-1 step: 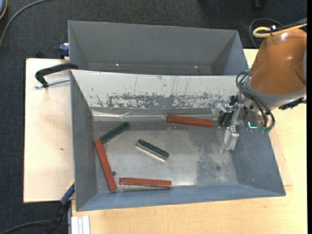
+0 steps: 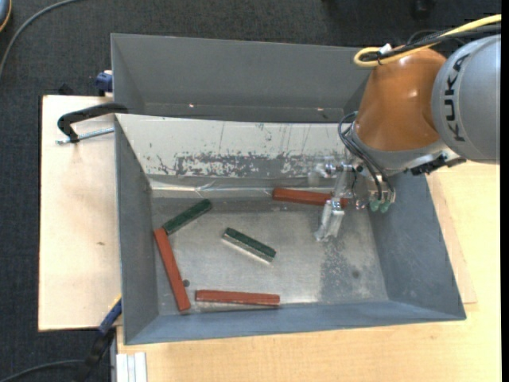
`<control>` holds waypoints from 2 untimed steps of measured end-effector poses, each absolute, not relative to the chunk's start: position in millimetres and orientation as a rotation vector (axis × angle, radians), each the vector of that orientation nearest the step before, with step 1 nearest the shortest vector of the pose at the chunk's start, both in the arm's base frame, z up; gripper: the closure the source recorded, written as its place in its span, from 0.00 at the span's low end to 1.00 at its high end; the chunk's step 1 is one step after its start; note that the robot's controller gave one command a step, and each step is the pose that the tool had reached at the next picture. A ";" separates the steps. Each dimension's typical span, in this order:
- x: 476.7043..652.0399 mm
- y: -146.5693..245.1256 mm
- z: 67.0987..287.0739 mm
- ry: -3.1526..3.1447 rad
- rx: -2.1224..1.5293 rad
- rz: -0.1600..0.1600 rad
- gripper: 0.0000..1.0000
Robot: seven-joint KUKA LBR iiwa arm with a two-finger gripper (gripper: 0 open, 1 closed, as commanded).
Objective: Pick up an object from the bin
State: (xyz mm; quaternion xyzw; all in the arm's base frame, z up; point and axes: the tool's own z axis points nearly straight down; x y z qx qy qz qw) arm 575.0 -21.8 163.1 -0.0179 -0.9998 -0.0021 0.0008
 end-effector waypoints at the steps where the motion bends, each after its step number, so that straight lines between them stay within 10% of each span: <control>1: 569.1 34.5 83.2 -3.120 0.340 -0.004 0.00; 2: 537.4 92.2 69.8 -3.113 0.395 -0.007 0.00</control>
Offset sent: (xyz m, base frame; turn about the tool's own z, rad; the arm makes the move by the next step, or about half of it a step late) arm -0.0054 0.0540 -0.0791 -0.2523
